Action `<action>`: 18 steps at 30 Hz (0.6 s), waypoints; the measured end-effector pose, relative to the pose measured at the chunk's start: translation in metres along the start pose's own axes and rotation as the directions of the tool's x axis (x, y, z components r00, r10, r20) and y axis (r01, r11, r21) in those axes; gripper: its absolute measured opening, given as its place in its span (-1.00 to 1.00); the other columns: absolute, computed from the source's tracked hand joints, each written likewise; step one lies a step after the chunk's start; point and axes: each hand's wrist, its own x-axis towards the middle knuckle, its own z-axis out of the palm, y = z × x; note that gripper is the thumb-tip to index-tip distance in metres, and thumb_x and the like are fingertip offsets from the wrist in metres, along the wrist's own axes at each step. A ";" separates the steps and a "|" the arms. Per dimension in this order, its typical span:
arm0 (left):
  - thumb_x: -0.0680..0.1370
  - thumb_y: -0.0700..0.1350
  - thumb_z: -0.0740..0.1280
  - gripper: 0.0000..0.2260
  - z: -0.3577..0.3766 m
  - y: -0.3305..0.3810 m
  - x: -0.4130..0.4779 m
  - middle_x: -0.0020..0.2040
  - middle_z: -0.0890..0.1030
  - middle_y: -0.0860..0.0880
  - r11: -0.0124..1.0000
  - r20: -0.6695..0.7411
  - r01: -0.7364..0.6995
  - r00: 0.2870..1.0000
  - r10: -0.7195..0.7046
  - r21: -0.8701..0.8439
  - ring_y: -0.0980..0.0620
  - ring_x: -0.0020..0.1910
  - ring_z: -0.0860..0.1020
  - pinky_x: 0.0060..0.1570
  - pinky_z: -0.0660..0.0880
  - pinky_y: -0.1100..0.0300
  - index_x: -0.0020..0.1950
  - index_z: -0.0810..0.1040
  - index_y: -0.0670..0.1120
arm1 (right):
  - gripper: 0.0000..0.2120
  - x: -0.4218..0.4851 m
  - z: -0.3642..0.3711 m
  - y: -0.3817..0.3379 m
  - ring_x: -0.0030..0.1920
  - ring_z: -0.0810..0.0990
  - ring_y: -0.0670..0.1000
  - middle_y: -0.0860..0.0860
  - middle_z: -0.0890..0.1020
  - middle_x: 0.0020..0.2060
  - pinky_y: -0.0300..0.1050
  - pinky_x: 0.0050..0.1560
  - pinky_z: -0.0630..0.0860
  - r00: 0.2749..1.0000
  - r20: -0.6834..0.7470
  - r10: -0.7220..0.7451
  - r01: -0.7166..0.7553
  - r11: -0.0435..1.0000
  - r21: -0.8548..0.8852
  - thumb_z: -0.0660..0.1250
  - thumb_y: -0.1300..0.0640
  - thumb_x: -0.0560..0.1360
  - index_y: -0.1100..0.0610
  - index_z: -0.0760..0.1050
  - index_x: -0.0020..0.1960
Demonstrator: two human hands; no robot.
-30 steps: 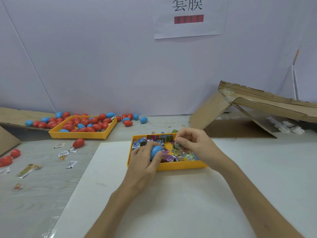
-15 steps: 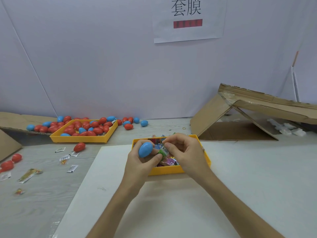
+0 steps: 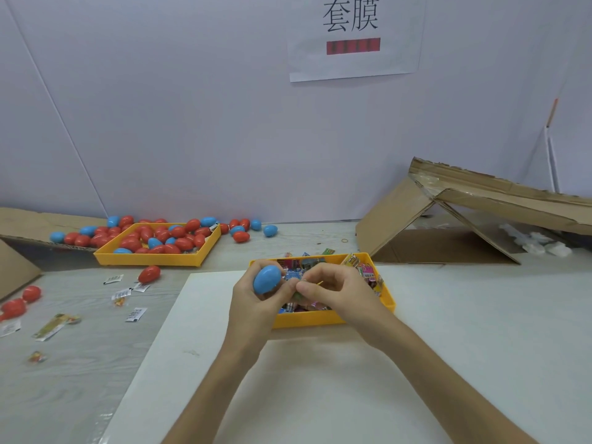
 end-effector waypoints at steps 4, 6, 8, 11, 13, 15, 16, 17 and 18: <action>0.43 0.02 0.47 -0.89 0.002 0.004 -0.001 -0.17 0.64 -0.03 0.997 0.013 0.055 0.998 -0.054 -0.061 -0.06 -0.17 0.70 -0.20 0.62 0.24 -0.10 0.59 0.08 | -0.84 -0.001 -0.003 -0.006 -0.09 0.67 -0.06 -0.04 0.69 -0.08 -0.21 -0.14 0.58 0.999 0.007 -0.034 0.033 0.998 0.046 0.49 0.12 0.47 0.02 0.65 0.06; 0.42 0.04 0.45 -0.89 0.002 0.005 0.000 -0.15 0.66 -0.05 0.994 0.014 0.074 0.997 -0.073 -0.081 -0.09 -0.15 0.70 -0.21 0.62 0.25 -0.11 0.60 0.09 | -0.78 -0.002 -0.005 -0.009 -0.05 0.67 -0.06 -0.02 0.70 -0.03 -0.20 -0.12 0.58 0.999 0.028 -0.035 0.033 0.998 0.056 0.45 0.15 0.46 0.01 0.65 0.09; 0.42 0.04 0.45 -0.89 0.002 0.005 -0.001 -0.15 0.65 -0.06 0.995 0.021 0.068 0.998 -0.067 -0.070 -0.10 -0.14 0.70 -0.21 0.62 0.24 -0.11 0.59 0.08 | -0.82 -0.001 -0.005 -0.008 -0.08 0.66 -0.05 0.03 0.71 -0.07 -0.20 -0.11 0.58 0.999 0.021 -0.030 0.029 0.999 0.039 0.43 0.27 0.51 0.05 0.66 0.06; 0.44 0.00 0.45 -0.82 0.003 0.006 -0.002 -0.17 0.62 -0.10 0.999 0.053 0.022 0.998 -0.019 -0.049 -0.11 -0.20 0.69 -0.22 0.63 0.21 -0.06 0.57 -0.06 | -0.80 -0.001 -0.003 -0.007 -0.14 0.66 -0.03 0.13 0.71 -0.14 -0.18 -0.13 0.59 1.000 -0.027 -0.005 0.004 1.000 -0.020 0.36 0.37 0.53 0.12 0.67 -0.03; 0.46 -0.06 0.44 -0.79 0.004 0.007 -0.003 -0.20 0.62 -0.05 0.998 0.100 -0.009 0.995 0.015 -0.054 -0.10 -0.28 0.70 -0.27 0.62 0.22 -0.04 0.53 -0.16 | -0.78 -0.001 -0.002 -0.007 -0.22 0.64 -0.08 0.09 0.70 -0.21 -0.21 -0.19 0.55 1.000 -0.021 -0.019 0.018 0.997 -0.072 0.35 0.38 0.52 0.10 0.66 -0.07; 0.47 -0.07 0.43 -0.77 0.006 0.008 -0.004 -0.25 0.63 0.01 0.998 0.145 -0.037 0.989 0.044 -0.047 -0.06 -0.34 0.69 -0.29 0.61 0.25 -0.03 0.50 -0.20 | -0.82 -0.002 -0.001 -0.008 -0.30 0.63 -0.10 0.02 0.69 -0.28 -0.26 -0.23 0.53 0.999 0.001 -0.040 0.040 0.995 -0.092 0.38 0.34 0.53 0.08 0.65 -0.10; 0.48 -0.06 0.42 -0.76 0.006 0.008 -0.005 -0.28 0.63 0.01 0.998 0.156 -0.050 0.986 0.056 -0.038 -0.03 -0.36 0.68 -0.29 0.60 0.27 -0.03 0.49 -0.21 | -0.84 -0.002 0.000 -0.008 -0.32 0.63 -0.10 0.01 0.69 -0.31 -0.26 -0.25 0.53 0.998 -0.004 -0.061 0.060 0.993 -0.099 0.39 0.32 0.54 0.08 0.64 -0.11; 0.48 -0.04 0.42 -0.74 0.007 0.009 -0.006 -0.30 0.64 -0.02 0.998 0.157 -0.060 0.986 0.064 -0.025 -0.02 -0.37 0.67 -0.29 0.60 0.26 -0.03 0.49 -0.21 | -0.84 -0.002 0.000 -0.007 -0.32 0.63 -0.08 -0.01 0.68 -0.33 -0.25 -0.26 0.54 0.995 -0.025 -0.092 0.088 0.989 -0.122 0.40 0.30 0.55 0.07 0.63 -0.13; 0.48 0.00 0.42 -0.72 0.008 0.010 -0.007 -0.32 0.63 -0.05 0.998 0.146 -0.070 0.987 0.070 -0.007 -0.03 -0.37 0.66 -0.28 0.59 0.25 -0.05 0.49 -0.19 | -0.84 -0.002 0.001 -0.007 -0.31 0.65 -0.06 -0.01 0.68 -0.32 -0.20 -0.25 0.56 0.990 -0.060 -0.129 0.118 0.979 -0.164 0.42 0.29 0.54 0.06 0.63 -0.15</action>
